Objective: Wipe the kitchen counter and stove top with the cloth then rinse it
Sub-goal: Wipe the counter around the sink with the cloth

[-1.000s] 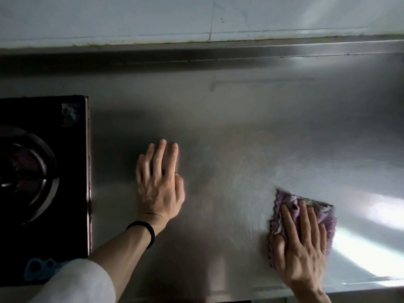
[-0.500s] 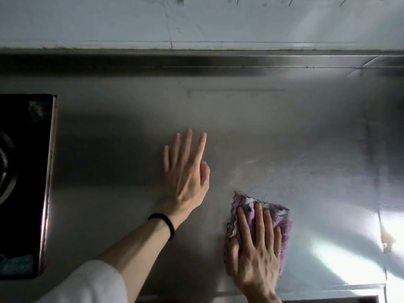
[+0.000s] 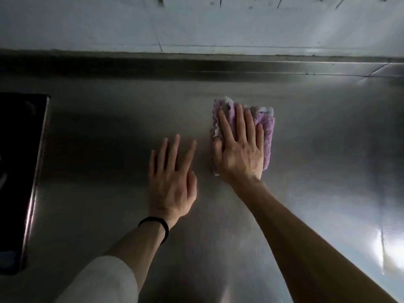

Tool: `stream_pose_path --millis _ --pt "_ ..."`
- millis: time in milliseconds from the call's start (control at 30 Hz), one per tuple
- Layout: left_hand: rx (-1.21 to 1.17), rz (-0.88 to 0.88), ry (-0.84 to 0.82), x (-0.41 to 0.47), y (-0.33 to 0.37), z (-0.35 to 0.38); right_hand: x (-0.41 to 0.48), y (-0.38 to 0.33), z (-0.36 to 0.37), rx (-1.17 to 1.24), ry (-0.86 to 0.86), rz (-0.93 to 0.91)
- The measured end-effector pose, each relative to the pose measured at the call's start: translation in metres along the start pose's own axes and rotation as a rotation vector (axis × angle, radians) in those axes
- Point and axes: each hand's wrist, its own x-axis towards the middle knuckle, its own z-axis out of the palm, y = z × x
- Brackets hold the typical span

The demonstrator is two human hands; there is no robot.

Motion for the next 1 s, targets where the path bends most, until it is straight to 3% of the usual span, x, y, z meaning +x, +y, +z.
stream_pose_path --millis 167,367,567,667,833,1000 --pt "-0.035 -0.002 0.041 0.000 0.002 -0.001 -0.089 -0.001 0.013 -0.003 0.064 -0.040" --pt "-0.051 -0.010 0.029 0.002 0.002 -0.005 -0.273 0.010 0.045 -0.044 -0.042 -0.046" --pt "-0.039 -0.009 0.024 -0.001 0.003 -0.009 -0.249 0.015 0.032 -0.022 -0.018 -0.109" --pt "-0.036 -0.019 0.004 0.000 0.005 -0.012 -0.240 0.058 0.023 -0.052 0.013 -0.171" --pt "-0.051 -0.020 0.011 0.000 0.005 -0.015 -0.244 0.161 -0.008 -0.118 0.066 0.092" --pt "-0.051 -0.022 -0.001 0.000 0.007 -0.016 -0.244 0.133 0.000 -0.040 0.130 0.500"
